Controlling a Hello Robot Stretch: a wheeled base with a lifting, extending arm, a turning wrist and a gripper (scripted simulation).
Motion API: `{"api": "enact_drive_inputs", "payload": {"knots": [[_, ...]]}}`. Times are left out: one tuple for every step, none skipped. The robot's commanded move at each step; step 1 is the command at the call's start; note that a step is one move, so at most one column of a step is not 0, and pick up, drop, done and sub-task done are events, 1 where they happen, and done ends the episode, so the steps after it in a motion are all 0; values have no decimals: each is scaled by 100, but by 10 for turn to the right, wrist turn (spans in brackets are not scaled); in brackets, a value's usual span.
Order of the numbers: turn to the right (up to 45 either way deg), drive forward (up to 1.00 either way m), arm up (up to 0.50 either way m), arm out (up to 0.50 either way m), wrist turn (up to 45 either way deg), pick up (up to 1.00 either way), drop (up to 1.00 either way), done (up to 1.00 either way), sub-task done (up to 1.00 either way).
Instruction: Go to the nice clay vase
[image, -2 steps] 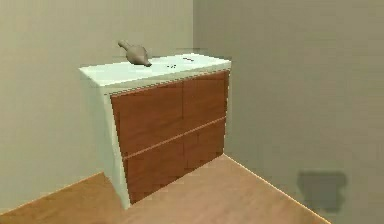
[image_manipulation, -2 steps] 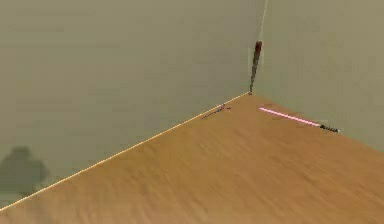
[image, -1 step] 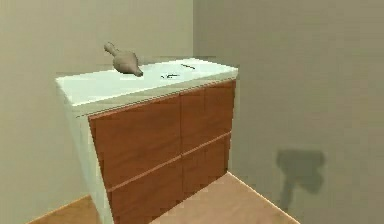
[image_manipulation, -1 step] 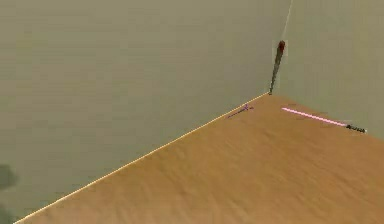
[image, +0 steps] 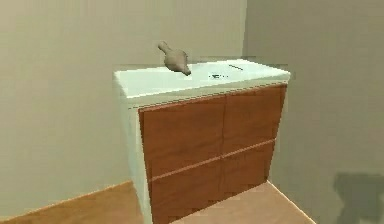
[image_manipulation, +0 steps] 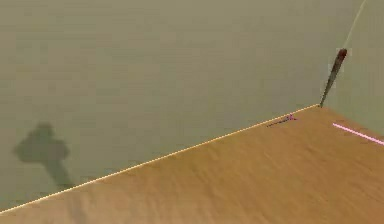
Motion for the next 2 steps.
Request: {"api": "enact_drive_inputs", "payload": {"knots": [[0, 55, 0, 0, 0, 0, 0, 0, 0], [0, 0, 0, 0, 0, 0, 0, 100, 0]]}}
